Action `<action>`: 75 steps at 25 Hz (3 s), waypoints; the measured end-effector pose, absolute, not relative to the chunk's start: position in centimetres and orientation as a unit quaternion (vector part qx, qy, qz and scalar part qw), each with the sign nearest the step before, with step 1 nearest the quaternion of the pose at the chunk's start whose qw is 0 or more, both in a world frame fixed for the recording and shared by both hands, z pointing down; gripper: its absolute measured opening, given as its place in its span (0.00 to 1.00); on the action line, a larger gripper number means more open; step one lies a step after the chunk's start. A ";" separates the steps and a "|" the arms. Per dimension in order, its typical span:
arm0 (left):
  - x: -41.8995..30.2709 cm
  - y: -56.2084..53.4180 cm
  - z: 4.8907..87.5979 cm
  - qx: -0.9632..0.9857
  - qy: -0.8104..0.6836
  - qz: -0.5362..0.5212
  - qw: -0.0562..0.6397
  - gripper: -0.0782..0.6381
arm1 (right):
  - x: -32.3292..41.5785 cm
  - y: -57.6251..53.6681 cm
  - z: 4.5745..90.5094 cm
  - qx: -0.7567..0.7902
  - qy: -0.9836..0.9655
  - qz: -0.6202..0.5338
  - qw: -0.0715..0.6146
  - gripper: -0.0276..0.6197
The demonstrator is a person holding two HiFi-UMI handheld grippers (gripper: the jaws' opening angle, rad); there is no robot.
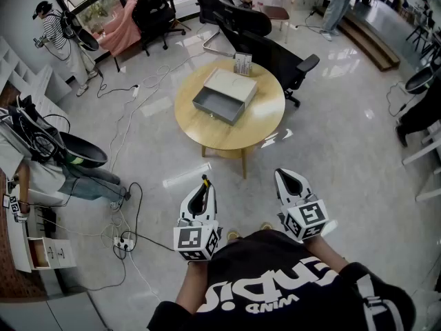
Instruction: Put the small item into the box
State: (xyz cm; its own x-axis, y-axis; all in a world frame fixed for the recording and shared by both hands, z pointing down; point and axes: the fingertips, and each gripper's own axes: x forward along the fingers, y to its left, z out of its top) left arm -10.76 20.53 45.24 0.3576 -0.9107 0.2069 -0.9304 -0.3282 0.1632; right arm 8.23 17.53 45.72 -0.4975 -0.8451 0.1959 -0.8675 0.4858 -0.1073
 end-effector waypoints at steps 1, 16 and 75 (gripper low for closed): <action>-10.8 20.6 45.3 0.814 -0.565 0.039 0.128 0.17 | 8.1 17.6 45.7 0.498 -0.860 0.097 0.054 0.05; -12.9 20.1 46.3 0.831 -0.541 0.044 0.121 0.18 | 6.5 19.5 47.8 0.517 -0.848 0.109 0.041 0.05; -9.9 -21.3 52.7 0.803 -0.551 0.115 0.196 0.18 | 6.7 -22.1 47.2 0.407 -0.903 0.134 0.039 0.05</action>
State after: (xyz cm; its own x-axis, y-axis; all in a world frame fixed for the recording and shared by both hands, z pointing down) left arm -9.93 -21.33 52.73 0.3658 -0.8401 0.4005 -0.9302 -0.3157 0.1874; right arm 6.70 -22.08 47.22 -0.6661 -0.7241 0.1790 -0.7448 0.6330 -0.2113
